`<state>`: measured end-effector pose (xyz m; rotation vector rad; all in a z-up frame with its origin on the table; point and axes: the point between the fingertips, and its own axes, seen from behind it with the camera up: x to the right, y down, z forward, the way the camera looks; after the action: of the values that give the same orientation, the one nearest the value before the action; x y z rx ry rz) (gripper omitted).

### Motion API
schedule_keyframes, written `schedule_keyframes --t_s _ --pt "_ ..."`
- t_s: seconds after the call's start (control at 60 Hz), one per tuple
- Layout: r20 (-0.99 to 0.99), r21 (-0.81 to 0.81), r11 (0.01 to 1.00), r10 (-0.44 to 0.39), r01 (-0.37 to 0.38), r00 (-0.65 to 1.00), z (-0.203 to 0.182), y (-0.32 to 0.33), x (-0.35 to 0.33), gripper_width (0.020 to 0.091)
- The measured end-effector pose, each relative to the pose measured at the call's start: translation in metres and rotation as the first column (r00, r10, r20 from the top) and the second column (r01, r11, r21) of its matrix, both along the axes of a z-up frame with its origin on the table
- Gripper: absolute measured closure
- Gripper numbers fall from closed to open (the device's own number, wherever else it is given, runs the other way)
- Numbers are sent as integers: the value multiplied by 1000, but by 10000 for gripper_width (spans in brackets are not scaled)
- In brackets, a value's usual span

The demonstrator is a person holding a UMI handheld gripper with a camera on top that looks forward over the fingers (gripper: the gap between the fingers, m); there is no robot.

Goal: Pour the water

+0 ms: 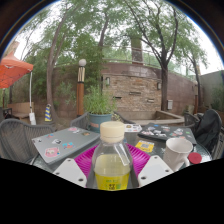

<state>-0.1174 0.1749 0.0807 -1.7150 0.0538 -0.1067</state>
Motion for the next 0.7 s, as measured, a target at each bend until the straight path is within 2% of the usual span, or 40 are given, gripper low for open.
schedule_keyframes --t_s 0.117,0.183,0.233,0.267,0.3,0.35,0.4,0.45,0.517,0.583,0.683,0.7 --pt "-152 -111 992 39 -56 988 -3 7 -5 609" --pt "-319 -81 990 81 -113 944 23 17 -14 607" --pt "-481 -21 992 97 -122 871 57 23 -7 609" --pt "-597 12 993 99 -115 796 87 33 -8 608" --pt "-721 76 990 138 -122 678 96 33 6 607" --pt "-876 127 988 153 -87 458 125 38 23 609" --pt "-964 160 986 165 -41 207 134 36 35 609" --pt "-984 163 986 164 18 -71 146 35 53 611" --pt "-907 131 988 154 84 -391 132 33 90 611" --pt "-862 81 991 124 108 -492 101 29 93 609" --pt "-766 14 989 104 145 -634 85 17 108 611" --pt "-765 -19 986 92 166 -637 82 24 92 612"
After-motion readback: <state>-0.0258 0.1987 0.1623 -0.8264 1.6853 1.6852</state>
